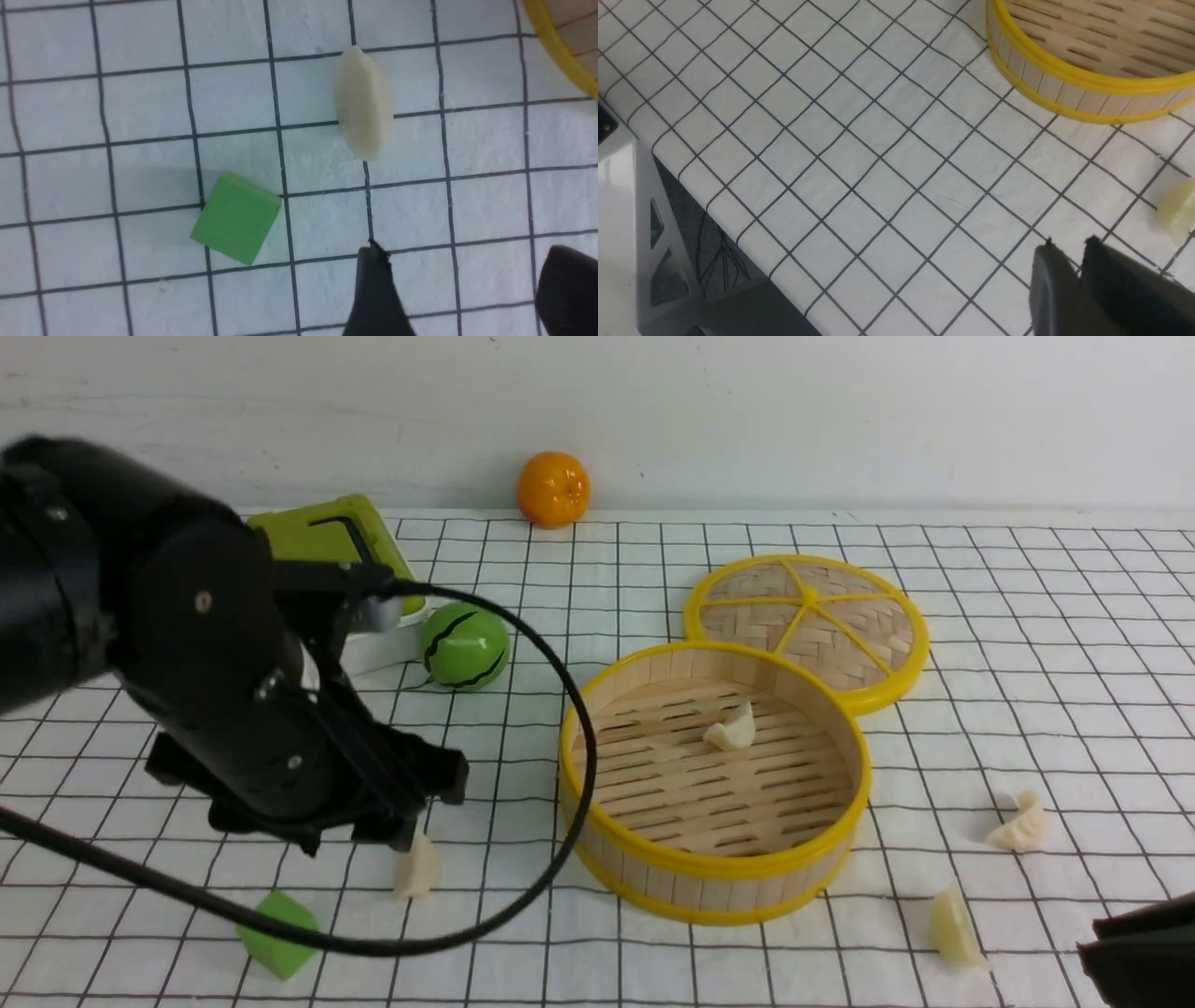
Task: Put the dumplings into the steamer on the table with the white tablecloth.
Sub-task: 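Reach for and grasp a dumpling on the table with the left gripper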
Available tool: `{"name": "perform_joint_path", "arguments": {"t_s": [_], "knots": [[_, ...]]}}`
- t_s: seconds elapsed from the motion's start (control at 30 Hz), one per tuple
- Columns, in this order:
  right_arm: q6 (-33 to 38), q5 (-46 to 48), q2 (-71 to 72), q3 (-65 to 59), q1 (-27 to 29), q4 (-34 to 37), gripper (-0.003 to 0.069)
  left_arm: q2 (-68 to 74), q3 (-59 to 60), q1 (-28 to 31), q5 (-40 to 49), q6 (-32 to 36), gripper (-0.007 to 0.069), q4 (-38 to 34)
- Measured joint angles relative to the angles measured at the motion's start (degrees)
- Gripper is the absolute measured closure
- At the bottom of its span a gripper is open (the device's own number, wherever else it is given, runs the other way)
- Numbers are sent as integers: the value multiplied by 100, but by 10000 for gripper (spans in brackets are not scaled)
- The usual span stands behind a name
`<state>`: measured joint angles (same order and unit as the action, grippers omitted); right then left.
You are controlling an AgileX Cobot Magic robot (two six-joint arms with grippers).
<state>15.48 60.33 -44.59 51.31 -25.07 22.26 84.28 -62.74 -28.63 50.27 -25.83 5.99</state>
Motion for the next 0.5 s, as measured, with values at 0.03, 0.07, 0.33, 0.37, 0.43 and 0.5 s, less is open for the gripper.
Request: {"name": "perform_joint_path", "arguments": {"t_s": [0.03, 0.07, 0.33, 0.37, 0.43, 0.5], "knots": [[0, -5, 0, 0, 0, 0, 566, 85, 67, 0, -190, -14, 183, 0], [0, -5, 0, 0, 0, 1, 565, 194, 107, 0, -343, -29, 183, 0], [0, 206, 0, 0, 0, 6, 556, 1139, 108, 49, -1298, -459, 183, 113], [0, 271, 0, 0, 0, 6, 555, 1242, 76, 91, -1323, -503, 183, 113], [0, 398, 0, 0, 0, 6, 554, 1402, 25, 196, -1352, -534, 183, 113], [0, 529, 0, 0, 0, 6, 552, 1523, -20, 305, -1413, -534, 183, 106]]}}
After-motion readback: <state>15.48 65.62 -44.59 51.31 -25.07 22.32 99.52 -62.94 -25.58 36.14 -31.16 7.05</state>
